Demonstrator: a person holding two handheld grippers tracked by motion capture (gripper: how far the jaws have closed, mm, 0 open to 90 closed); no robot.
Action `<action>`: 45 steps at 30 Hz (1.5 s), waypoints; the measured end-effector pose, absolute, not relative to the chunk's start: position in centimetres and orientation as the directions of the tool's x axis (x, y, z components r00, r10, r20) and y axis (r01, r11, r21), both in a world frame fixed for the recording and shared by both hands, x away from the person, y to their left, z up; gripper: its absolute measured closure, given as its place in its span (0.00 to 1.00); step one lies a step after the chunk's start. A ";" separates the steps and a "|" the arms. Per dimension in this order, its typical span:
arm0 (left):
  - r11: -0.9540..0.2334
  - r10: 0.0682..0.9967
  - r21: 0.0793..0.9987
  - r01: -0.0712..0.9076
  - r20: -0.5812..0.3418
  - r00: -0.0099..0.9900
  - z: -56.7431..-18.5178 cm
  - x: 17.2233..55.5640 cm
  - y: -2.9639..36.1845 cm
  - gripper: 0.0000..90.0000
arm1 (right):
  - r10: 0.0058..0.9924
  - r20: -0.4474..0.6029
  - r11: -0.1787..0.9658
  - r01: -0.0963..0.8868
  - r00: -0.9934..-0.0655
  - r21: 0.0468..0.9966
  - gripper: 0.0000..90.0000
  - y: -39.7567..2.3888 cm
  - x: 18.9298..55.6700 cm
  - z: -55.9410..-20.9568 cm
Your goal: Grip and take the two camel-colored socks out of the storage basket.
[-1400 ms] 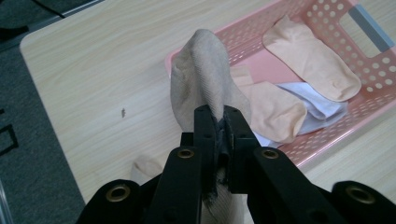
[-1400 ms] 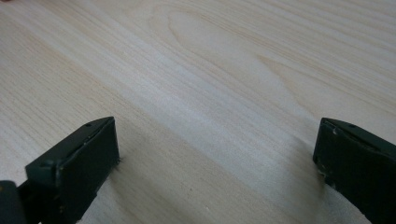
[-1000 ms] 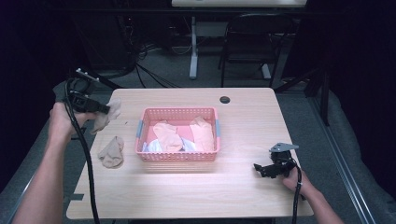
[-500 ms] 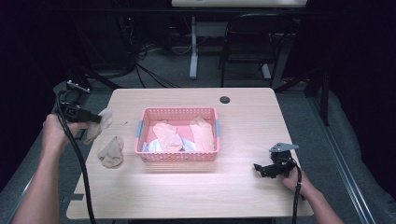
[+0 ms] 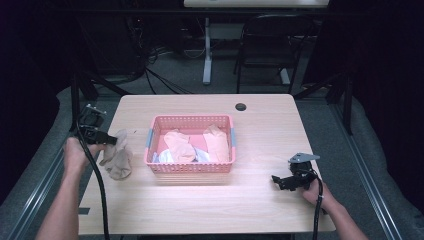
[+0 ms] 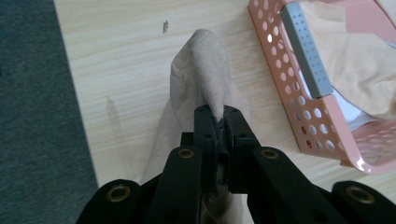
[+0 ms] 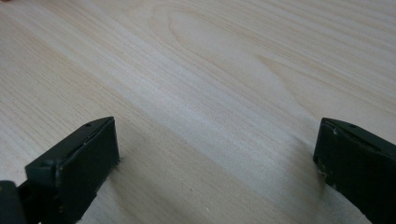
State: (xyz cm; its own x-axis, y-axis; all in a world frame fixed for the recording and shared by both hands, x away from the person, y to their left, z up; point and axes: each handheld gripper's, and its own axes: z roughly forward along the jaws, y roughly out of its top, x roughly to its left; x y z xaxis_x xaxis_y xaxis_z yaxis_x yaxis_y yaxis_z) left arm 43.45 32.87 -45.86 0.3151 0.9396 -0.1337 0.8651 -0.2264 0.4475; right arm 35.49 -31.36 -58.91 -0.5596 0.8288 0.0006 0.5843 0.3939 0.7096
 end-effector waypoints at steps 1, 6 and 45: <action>-0.230 0.940 0.442 0.867 -0.131 0.316 -46.2 43.5 32.7 0.95 | 0.829 -0.002 0.395 0.585 -0.559 0.708 0.00 -31.4 35.5 -58.9; -0.227 0.940 0.444 0.867 -0.132 0.314 -46.9 43.6 32.2 0.95 | 0.829 -0.002 0.396 0.585 -0.559 0.708 0.00 -31.4 35.5 -58.9; -0.182 0.960 0.509 0.841 -0.092 0.264 -51.3 33.8 33.1 0.00 | 0.828 0.005 0.394 0.589 -0.560 0.706 0.00 -31.3 35.5 -58.9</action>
State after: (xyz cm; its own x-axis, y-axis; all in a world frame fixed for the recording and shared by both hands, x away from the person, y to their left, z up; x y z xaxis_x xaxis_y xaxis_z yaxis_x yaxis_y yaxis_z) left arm 33.80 33.07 -51.32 0.2637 0.9602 -0.0920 0.8414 -0.1823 0.5088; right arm 35.52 -31.33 -58.88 -0.5603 0.8283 0.0051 0.5887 0.3938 0.7059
